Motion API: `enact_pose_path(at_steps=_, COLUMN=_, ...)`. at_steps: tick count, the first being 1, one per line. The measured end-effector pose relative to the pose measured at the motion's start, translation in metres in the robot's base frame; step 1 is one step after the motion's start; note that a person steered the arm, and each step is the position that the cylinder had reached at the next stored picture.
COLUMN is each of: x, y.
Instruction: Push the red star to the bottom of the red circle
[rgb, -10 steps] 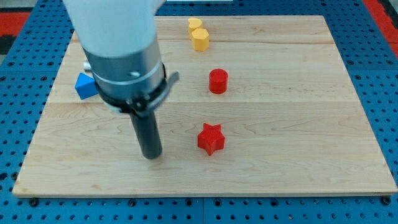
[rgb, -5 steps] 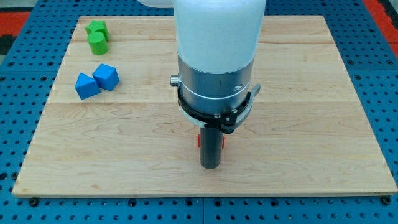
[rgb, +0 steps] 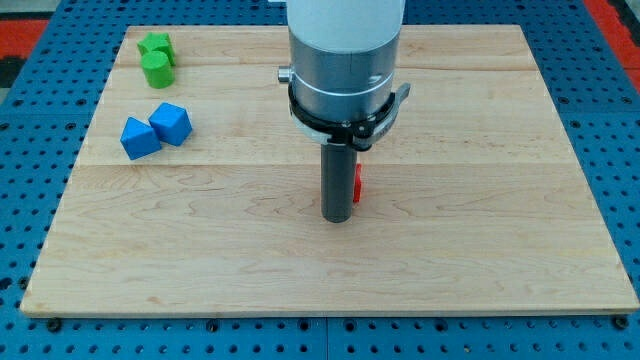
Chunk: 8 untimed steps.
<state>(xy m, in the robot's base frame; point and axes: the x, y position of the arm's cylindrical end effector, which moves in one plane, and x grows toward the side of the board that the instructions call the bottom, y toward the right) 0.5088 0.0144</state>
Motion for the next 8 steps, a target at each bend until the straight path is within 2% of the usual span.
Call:
enact_pose_path(at_steps=3, x=-0.037, y=0.01)
enact_pose_path(at_steps=4, x=-0.037, y=0.01)
enact_pose_path(at_steps=5, x=-0.016, y=-0.031)
enact_pose_path(at_steps=6, x=-0.011, y=-0.046)
enact_pose_path(at_steps=8, x=-0.002, y=-0.046)
